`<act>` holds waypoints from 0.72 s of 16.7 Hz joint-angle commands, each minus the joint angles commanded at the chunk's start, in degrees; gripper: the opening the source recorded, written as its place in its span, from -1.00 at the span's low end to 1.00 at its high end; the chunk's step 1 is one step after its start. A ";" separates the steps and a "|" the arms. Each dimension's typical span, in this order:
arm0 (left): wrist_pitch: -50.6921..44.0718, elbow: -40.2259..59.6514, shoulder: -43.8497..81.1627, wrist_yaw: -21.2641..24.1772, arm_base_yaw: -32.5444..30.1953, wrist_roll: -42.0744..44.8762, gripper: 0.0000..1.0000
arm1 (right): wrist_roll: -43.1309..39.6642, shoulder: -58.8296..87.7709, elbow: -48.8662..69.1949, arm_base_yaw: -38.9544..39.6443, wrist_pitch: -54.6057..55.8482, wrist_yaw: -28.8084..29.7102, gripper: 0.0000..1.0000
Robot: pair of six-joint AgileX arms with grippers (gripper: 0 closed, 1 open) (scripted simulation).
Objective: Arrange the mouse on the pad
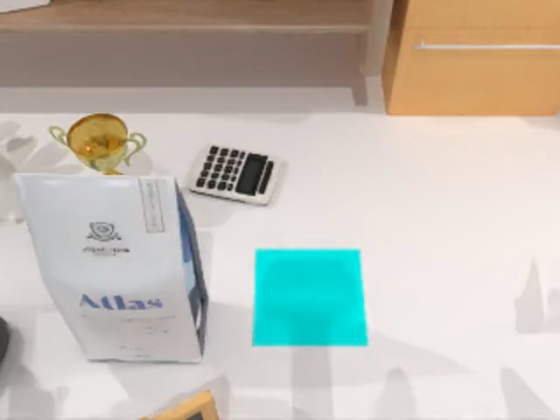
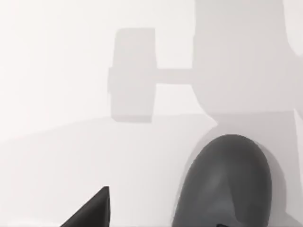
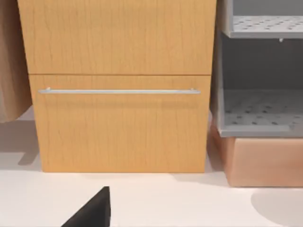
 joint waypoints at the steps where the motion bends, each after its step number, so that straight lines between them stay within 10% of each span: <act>1: -2.95 2.67 4.98 0.18 0.12 2.10 1.00 | 0.00 0.00 0.00 0.00 0.00 0.00 1.00; 12: -15.50 11.40 24.00 1.15 0.28 13.30 1.00 | 0.00 0.00 0.00 0.00 0.00 0.00 1.00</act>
